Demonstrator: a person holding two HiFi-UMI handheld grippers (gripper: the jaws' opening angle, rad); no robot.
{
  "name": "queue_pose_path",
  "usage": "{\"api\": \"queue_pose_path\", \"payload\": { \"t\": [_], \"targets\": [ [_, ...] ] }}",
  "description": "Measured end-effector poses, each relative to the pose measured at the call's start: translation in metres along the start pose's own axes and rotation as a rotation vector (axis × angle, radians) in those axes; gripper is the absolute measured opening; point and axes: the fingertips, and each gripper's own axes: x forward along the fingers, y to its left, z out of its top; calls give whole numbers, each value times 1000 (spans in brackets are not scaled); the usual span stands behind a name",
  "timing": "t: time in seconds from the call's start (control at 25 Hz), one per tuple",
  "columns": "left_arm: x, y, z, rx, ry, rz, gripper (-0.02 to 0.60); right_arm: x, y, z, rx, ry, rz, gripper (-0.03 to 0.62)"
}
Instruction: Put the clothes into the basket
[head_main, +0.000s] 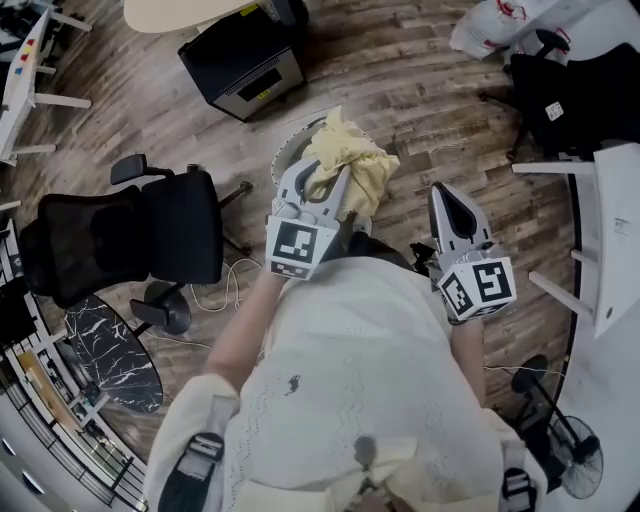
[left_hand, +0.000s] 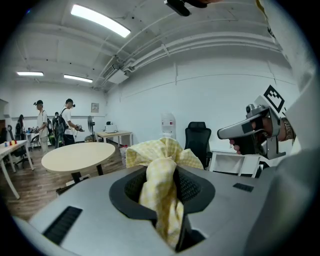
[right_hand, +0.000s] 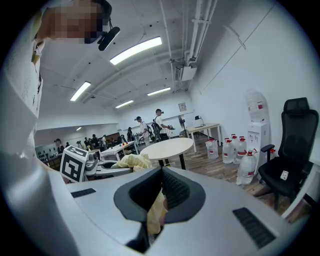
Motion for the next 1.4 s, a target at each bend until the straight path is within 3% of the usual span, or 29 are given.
{"api": "queue_pose_path", "payload": {
  "t": [0.8, 1.4],
  "targets": [
    [54, 54, -113, -125, 219, -41, 114, 65, 13, -7, -29, 67, -13, 8],
    [87, 57, -186, -103, 380, -117, 114, 75, 0, -12, 9, 84, -100, 8]
  ]
}}
